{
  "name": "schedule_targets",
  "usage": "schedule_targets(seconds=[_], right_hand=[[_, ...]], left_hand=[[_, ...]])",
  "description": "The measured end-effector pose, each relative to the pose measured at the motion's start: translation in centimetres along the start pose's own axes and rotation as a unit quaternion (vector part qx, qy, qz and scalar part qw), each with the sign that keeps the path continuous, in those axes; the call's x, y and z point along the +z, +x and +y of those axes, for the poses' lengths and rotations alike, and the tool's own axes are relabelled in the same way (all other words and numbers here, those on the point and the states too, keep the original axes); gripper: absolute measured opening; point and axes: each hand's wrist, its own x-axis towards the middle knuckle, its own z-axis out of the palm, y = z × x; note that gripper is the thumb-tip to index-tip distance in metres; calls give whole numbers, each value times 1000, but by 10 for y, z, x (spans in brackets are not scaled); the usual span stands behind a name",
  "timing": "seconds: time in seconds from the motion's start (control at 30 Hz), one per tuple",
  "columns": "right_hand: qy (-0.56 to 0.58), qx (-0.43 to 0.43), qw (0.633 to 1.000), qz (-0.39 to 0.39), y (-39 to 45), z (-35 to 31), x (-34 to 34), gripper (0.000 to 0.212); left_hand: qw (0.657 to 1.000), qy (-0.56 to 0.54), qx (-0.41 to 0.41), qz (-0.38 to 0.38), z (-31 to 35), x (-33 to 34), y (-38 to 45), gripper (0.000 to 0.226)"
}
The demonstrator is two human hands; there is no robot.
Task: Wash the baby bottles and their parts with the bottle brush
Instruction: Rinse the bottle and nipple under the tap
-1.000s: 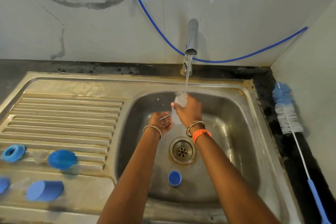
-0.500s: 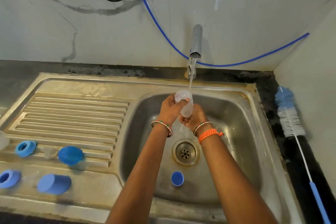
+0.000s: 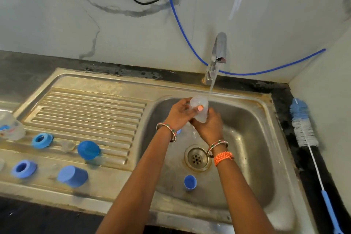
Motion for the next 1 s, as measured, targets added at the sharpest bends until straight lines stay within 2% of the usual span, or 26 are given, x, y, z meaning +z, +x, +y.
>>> schedule_targets(seconds=[0.1,0.17,0.27,0.4,0.47,0.53,0.57,0.67,0.73,0.8,1.0], right_hand=[[-27,-21,998,45,-12,-2,21,45],[-34,-15,998,56,-24,-14,32,44],[-15,4,998,67,-39,-54,55,62],[-24,-98,994,-29,-44,-130,122,64],[12,-127,987,-96,-44,-165,163,63],[50,-145,971,-181,-48,-198,211,62],[42,-159,963,-215,-50,-214,243,63],[-14,-190,941,-279,-47,-233,307,63],[-26,-188,934,-301,-48,-236,348,65],[-18,-186,936,-299,-48,-231,375,66],[-14,-193,945,-262,-47,-226,416,61]], left_hand=[[1000,15,-6,-24,-1,-19,-10,55],[998,60,-3,9,5,-43,-19,65],[994,74,32,77,23,-104,-33,61],[981,112,94,130,63,-217,-59,70],[963,199,110,146,78,-276,-75,73],[937,287,116,163,87,-339,-92,62],[933,294,116,170,90,-375,-101,53],[948,212,108,212,89,-430,-117,32],[952,119,98,264,78,-463,-128,27],[946,71,96,302,63,-487,-131,25],[958,68,37,277,39,-531,-111,24]])
